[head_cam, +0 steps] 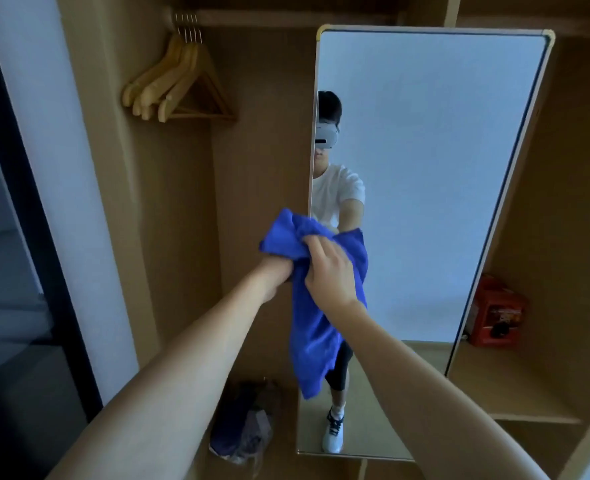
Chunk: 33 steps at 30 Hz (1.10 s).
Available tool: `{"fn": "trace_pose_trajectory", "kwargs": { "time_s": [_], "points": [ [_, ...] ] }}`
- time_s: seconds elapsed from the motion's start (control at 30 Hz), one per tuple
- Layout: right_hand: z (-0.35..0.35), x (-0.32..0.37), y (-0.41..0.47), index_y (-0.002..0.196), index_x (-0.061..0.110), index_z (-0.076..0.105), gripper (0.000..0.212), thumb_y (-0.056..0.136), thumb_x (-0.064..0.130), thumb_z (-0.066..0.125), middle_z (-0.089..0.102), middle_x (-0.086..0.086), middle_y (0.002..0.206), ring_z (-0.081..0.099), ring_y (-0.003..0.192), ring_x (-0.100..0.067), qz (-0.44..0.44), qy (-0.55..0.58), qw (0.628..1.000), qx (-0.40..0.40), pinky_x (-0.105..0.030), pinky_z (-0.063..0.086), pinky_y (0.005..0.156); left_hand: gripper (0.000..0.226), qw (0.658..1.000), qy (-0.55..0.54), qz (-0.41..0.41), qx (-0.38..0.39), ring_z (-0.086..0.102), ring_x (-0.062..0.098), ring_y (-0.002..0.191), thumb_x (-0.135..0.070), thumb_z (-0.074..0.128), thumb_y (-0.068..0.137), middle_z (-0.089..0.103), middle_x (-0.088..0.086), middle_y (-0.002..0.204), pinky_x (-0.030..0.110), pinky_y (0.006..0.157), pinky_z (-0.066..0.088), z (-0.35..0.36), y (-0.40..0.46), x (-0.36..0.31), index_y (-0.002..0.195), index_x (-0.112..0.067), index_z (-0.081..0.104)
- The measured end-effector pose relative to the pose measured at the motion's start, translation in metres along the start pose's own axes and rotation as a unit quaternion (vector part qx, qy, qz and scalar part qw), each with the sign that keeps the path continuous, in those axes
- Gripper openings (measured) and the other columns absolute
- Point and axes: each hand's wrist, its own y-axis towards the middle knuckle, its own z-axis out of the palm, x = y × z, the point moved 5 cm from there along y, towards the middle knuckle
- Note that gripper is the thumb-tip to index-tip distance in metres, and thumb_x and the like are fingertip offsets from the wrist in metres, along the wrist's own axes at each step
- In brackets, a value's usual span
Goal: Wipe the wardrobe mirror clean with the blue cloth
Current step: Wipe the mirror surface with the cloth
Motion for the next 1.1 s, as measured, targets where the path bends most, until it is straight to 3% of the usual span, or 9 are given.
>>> {"fn": "trace_pose_trajectory", "kwargs": {
  "time_s": [0.1, 0.23, 0.33, 0.43, 0.57, 0.77, 0.87, 0.97, 1.1],
  "points": [
    [0.024, -0.015, -0.07, 0.089, 0.011, 0.056, 0.019, 0.077, -0.004, 0.055, 0.06, -0.001, 0.083, 0.057, 0.076, -0.021, 0.08, 0.007, 0.991, 0.103, -0.035, 0.047, 0.063, 0.038, 0.999, -0.04, -0.003, 0.014, 0.063, 0.013, 0.092, -0.002, 0.038, 0.101, 0.067, 0.004, 0.118, 0.017, 0.066, 0.05, 0.004, 0.002, 0.003, 0.128, -0.014, 0.061],
    [0.028, -0.018, -0.09, 0.096, 0.012, 0.059, 0.022, 0.082, -0.002, 0.051, 0.065, 0.001, 0.091, 0.058, 0.083, -0.017, 0.139, 0.06, 0.977, 0.149, -0.026, 0.041, 0.066, 0.054, 0.998, -0.056, 0.011, 0.021, 0.059, 0.017, 0.114, 0.011, 0.023, 0.097, 0.061, 0.004, 0.127, 0.027, 0.098, 0.047, 0.006, 0.003, 0.007, 0.14, -0.008, 0.051],
    [0.008, -0.017, -0.063, 0.108, 0.014, 0.063, 0.031, 0.085, -0.001, 0.048, 0.068, 0.003, 0.096, 0.06, 0.089, -0.012, 0.221, 0.141, 0.963, 0.061, -0.027, 0.047, 0.078, 0.038, 0.996, -0.084, -0.003, 0.008, 0.066, 0.019, 0.094, 0.001, 0.036, 0.098, 0.07, 0.005, 0.106, 0.026, 0.083, 0.053, 0.005, 0.004, 0.009, 0.121, -0.01, 0.065],
    [-0.02, -0.011, -0.022, 0.108, 0.016, 0.061, 0.03, 0.088, -0.001, 0.047, 0.061, 0.015, 0.08, 0.054, 0.074, 0.006, 0.275, 0.187, 0.941, -0.054, -0.015, 0.039, 0.067, 0.045, 0.997, -0.078, -0.016, 0.015, 0.065, 0.023, 0.092, 0.01, 0.036, 0.089, 0.073, 0.002, 0.093, 0.033, 0.077, 0.047, 0.001, 0.01, 0.022, 0.102, -0.018, 0.069],
    [-0.043, 0.012, 0.04, 0.117, 0.012, 0.062, 0.034, 0.089, -0.002, 0.047, 0.065, 0.004, 0.105, 0.053, 0.091, 0.0, 0.194, 0.209, 0.951, -0.122, -0.002, 0.036, 0.081, 0.03, 0.991, -0.108, -0.056, 0.047, 0.062, 0.012, 0.079, -0.013, 0.038, 0.104, 0.064, -0.002, 0.077, 0.021, 0.075, 0.049, -0.001, 0.006, 0.033, 0.086, -0.02, 0.061],
    [0.0, 0.004, 0.008, 0.114, 0.002, 0.065, 0.032, 0.087, -0.007, 0.053, 0.065, -0.007, 0.113, 0.054, 0.106, -0.015, -0.009, 0.075, 0.997, -0.018, -0.023, 0.041, 0.1, 0.03, 0.997, -0.07, -0.023, 0.034, 0.059, 0.024, 0.082, 0.003, 0.04, 0.093, 0.065, 0.008, 0.086, 0.036, 0.074, 0.049, -0.004, 0.008, 0.026, 0.092, -0.017, 0.062],
    [0.018, -0.012, -0.056, 0.103, 0.008, 0.063, 0.031, 0.079, -0.008, 0.054, 0.064, -0.002, 0.102, 0.056, 0.097, -0.018, 0.081, 0.074, 0.994, 0.015, -0.024, 0.044, 0.092, 0.031, 0.992, -0.116, -0.03, 0.037, 0.064, 0.013, 0.074, 0.0, 0.04, 0.099, 0.072, -0.003, 0.076, 0.022, 0.066, 0.051, -0.001, 0.003, 0.029, 0.09, -0.015, 0.065],
    [0.041, -0.021, -0.12, 0.104, 0.015, 0.063, 0.037, 0.077, -0.004, 0.048, 0.065, 0.003, 0.104, 0.059, 0.101, -0.016, 0.159, 0.093, 0.975, 0.125, -0.033, 0.049, 0.091, 0.073, 0.987, -0.137, -0.052, 0.073, 0.06, 0.017, 0.117, 0.022, 0.02, 0.078, 0.067, 0.0, 0.121, 0.035, 0.107, 0.041, 0.002, 0.008, 0.031, 0.131, -0.009, 0.059],
    [0.044, -0.024, -0.154, 0.117, 0.02, 0.063, 0.044, 0.085, -0.005, 0.05, 0.063, 0.012, 0.115, 0.057, 0.11, -0.007, 0.236, 0.133, 0.953, 0.139, -0.025, 0.047, 0.097, 0.083, 0.991, -0.102, -0.044, 0.081, 0.052, 0.013, 0.12, 0.026, 0.017, 0.073, 0.059, 0.002, 0.131, 0.038, 0.109, 0.03, 0.003, 0.006, 0.027, 0.14, -0.01, 0.052]
  ]
}}
